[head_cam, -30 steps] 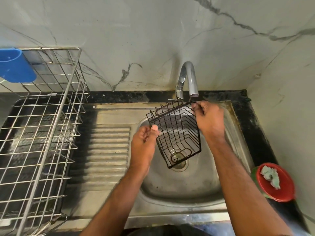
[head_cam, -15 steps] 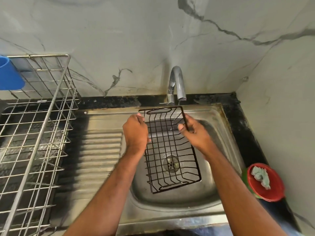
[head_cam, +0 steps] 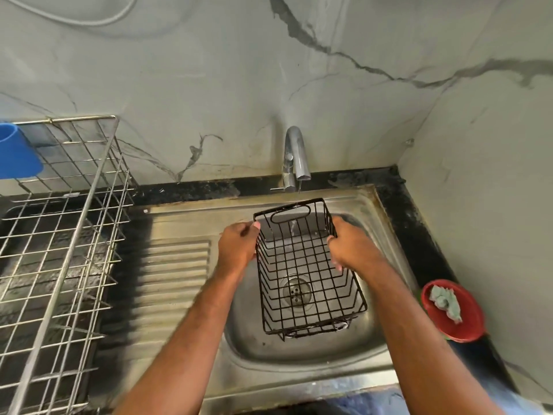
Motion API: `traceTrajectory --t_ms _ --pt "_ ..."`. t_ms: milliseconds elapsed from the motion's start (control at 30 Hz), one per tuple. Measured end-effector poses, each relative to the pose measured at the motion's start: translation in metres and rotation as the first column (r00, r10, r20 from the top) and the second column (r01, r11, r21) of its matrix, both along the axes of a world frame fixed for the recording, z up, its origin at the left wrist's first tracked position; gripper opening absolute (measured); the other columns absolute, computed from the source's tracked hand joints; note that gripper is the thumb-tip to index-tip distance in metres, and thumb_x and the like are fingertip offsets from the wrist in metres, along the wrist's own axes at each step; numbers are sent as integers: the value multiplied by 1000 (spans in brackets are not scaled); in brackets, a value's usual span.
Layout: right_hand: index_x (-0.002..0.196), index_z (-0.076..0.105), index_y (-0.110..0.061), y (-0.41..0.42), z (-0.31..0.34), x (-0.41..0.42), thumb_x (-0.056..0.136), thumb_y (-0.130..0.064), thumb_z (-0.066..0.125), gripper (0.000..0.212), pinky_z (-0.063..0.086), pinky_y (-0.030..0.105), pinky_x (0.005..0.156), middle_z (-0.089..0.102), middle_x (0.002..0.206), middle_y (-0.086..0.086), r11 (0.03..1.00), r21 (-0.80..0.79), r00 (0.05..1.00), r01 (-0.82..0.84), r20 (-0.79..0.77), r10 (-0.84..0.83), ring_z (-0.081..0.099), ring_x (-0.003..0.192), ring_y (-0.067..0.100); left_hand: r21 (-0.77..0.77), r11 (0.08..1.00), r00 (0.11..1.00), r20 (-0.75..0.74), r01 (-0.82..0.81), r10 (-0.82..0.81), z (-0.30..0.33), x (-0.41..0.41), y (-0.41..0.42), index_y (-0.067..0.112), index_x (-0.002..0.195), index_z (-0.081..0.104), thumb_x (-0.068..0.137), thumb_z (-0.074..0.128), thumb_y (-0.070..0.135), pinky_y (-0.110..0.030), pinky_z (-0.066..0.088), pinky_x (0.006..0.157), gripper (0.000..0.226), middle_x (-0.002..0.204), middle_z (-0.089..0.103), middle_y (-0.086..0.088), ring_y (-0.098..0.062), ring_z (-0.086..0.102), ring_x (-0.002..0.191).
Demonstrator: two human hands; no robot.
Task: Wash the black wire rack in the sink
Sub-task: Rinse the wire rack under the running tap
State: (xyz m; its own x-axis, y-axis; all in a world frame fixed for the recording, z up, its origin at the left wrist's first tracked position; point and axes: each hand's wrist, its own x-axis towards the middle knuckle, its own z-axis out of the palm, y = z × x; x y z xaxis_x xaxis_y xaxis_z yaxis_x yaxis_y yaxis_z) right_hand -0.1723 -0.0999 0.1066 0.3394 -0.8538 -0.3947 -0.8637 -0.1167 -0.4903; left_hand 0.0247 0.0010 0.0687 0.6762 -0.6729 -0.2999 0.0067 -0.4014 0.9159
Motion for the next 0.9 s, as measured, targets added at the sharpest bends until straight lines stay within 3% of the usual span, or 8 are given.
traceTrajectory --t_ms 133,267,433,567,667,833,900 --pt "160 22 -25 13 11 -4 106 -20 46 59 59 45 93 57 140 14 998 55 999 -12 41 10 72 88 19 -21 999 999 -25 -37 36 -4 -3 10 9 118 71 98 63 30 -20 55 57 30 106 74 -15 -21 70 87" --pt "159 24 -25 21 10 -4 106 -22 48 58 53 51 102 59 141 12 998 67 997 -13 73 8 70 105 22 -25 998 997 -50 -62 61 5 -3 19 8 112 72 99 62 27 -16 47 49 26 85 73 -7 -13 66 73" --pt "155 30 -22 29 15 -4 106 -22 47 51 55 49 100 65 123 12 1000 30 995 5 97 -8 70 102 24 -64 998 996 -86 -25 20 16 -5 30 8 114 71 99 61 20 -21 49 59 22 89 73 -5 -15 67 79" --pt "157 29 -24 32 16 -4 106 -22 47 54 48 50 108 64 129 14 1000 -19 997 9 73 -8 65 118 28 -80 997 996 -92 -5 -2 18 -7 40 8 124 68 98 63 18 -18 50 63 28 119 71 -11 -22 68 101" --pt "157 30 -21 36 20 -3 106 -21 46 53 47 45 109 60 137 16 998 -64 998 -11 59 15 63 121 28 -85 996 994 -111 9 -18 14 -8 44 9 128 66 98 63 17 -20 51 67 31 126 68 -8 -22 66 104" --pt "158 30 -22 35 23 -1 106 -26 47 55 54 45 101 62 135 13 983 -185 1000 11 16 -9 64 115 28 -98 994 983 -173 42 -58 14 -11 43 11 140 56 99 61 15 -36 52 96 41 138 60 -1 -20 60 122" --pt "159 29 -24 35 25 0 106 -26 47 56 55 43 99 64 129 11 978 -209 1000 23 23 -18 65 112 26 -99 994 981 -185 45 -63 14 -13 40 12 140 56 99 62 16 -33 52 92 42 136 62 -4 -21 60 122"
